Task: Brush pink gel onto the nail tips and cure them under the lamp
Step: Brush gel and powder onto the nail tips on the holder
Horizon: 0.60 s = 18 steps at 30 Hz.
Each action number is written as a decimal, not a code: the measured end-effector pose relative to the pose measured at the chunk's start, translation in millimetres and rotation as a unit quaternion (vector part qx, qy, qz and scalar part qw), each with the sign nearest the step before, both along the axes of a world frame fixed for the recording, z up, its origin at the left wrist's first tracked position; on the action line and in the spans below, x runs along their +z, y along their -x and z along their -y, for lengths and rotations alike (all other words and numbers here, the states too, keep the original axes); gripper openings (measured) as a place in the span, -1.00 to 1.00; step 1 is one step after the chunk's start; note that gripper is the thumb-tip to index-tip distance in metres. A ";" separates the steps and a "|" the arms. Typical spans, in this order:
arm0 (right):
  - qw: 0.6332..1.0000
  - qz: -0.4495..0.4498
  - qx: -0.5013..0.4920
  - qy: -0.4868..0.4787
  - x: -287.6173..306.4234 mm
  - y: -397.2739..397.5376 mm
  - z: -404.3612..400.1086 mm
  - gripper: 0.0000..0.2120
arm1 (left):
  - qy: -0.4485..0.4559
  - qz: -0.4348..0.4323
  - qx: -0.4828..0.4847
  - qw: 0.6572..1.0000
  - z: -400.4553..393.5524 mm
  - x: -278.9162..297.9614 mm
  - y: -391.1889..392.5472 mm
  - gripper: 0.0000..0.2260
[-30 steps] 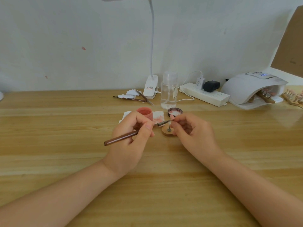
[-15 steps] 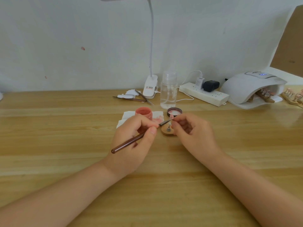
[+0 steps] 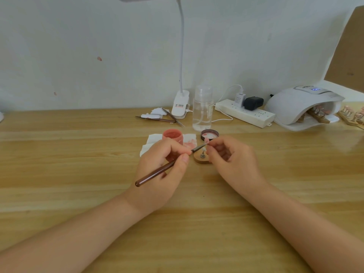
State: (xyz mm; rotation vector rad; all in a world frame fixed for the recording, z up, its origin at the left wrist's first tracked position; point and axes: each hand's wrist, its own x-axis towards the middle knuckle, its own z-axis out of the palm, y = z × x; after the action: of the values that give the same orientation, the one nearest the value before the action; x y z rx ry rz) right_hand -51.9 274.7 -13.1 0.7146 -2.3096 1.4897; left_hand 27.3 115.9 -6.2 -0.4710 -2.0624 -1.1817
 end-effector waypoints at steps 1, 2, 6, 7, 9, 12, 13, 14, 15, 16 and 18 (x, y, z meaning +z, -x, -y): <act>1.000 0.000 0.000 0.000 0.0 -0.1 -0.3 -0.91 | -0.003 -0.004 0.000 1.000 1.1 0.4 -0.6 -0.94; 1.000 -0.001 -0.001 0.000 0.0 -0.3 -0.3 -0.90 | -0.005 -0.006 0.001 1.000 1.7 0.9 -0.9 -0.93; 1.000 -0.008 -0.003 0.001 0.3 -1.0 0.5 -0.86 | -0.004 -0.007 0.007 1.000 -0.2 1.6 0.3 -0.92; 1.000 -0.010 -0.002 0.001 0.5 -1.0 0.7 -0.86 | -0.002 -0.002 0.009 1.000 -0.5 1.4 1.0 -0.92; 1.000 -0.009 -0.001 0.002 1.1 -1.4 0.6 -0.87 | 0.003 0.010 0.008 1.000 0.1 0.5 1.9 -0.92; 1.000 0.000 -0.003 0.001 1.3 -1.6 -0.1 -0.90 | 0.004 0.013 0.005 1.000 2.9 -0.7 2.0 -0.92; 1.000 0.002 -0.003 -0.001 1.4 -1.7 -0.4 -0.91 | 0.000 0.013 0.005 1.000 3.6 -0.9 1.8 -0.92; 1.000 0.002 -0.004 -0.002 1.6 -1.9 -0.4 -0.90 | -0.006 0.013 0.004 1.000 4.0 -0.9 1.4 -0.90; 1.000 0.002 -0.004 -0.001 1.8 -2.2 -0.3 -0.90 | -0.012 0.011 0.003 1.000 4.0 -0.7 1.0 -0.90; 1.000 0.003 -0.003 0.001 2.1 -2.6 -0.1 -0.90 | -0.016 0.006 0.003 1.000 3.8 -0.3 0.7 -0.91; 1.000 0.005 0.000 0.004 2.0 -3.0 0.2 -0.91 | -0.020 0.000 0.002 1.000 2.5 0.8 0.3 -0.93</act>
State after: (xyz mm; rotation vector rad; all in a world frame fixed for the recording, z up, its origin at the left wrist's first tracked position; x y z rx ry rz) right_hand -49.0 274.6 -11.1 0.7064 -2.3093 1.5048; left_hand 27.0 113.4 -5.5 -0.4472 -2.0339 -1.2189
